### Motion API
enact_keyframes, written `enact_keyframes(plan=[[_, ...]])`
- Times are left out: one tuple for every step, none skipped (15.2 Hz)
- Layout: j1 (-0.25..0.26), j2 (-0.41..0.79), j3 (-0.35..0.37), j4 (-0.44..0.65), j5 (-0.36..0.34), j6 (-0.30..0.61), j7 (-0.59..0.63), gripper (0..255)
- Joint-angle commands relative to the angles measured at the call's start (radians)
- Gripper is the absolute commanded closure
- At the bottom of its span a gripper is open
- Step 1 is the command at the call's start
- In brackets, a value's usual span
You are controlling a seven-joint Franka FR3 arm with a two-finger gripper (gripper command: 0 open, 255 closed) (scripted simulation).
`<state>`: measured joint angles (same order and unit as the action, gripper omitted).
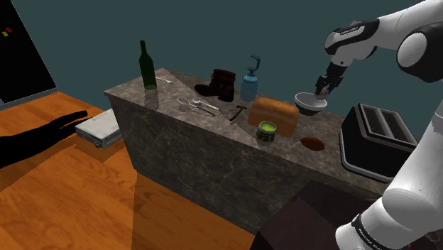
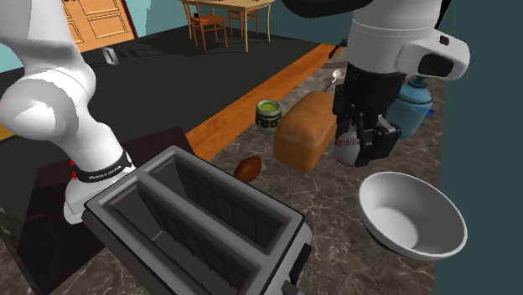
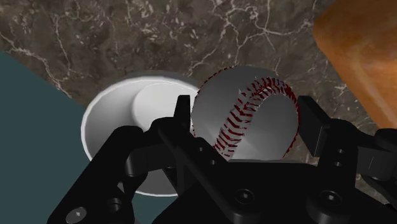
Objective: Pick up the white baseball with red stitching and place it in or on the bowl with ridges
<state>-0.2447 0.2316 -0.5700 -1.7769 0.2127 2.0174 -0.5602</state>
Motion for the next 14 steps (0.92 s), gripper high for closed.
enact_keyframes(plan=[[-0.038,0.097,0.004,0.118,0.053,-0.038,-0.036,255],[-0.061,0.144,0.009,0.181,0.075,-0.062,-0.048,255],[-0.085,0.191,0.014,0.247,0.096,-0.087,-0.059,255],[-0.111,0.239,0.021,0.318,0.116,-0.115,-0.067,255],[-0.139,0.288,0.028,0.393,0.134,-0.144,-0.072,255],[-0.169,0.340,0.036,0.474,0.152,-0.176,-0.075,255],[-0.201,0.395,0.045,0.564,0.168,-0.212,-0.076,255],[-0.237,0.454,0.056,0.665,0.185,-0.252,-0.072,255],[-0.283,0.530,0.069,0.799,0.203,-0.306,-0.064,255],[-0.280,0.528,0.071,0.781,0.201,-0.291,-0.066,255],[-0.276,0.527,0.071,0.765,0.202,-0.277,-0.069,255],[-0.273,0.526,0.071,0.749,0.202,-0.263,-0.071,255],[-0.270,0.525,0.071,0.734,0.203,-0.249,-0.074,255],[-0.267,0.525,0.072,0.720,0.204,-0.236,-0.077,255]])
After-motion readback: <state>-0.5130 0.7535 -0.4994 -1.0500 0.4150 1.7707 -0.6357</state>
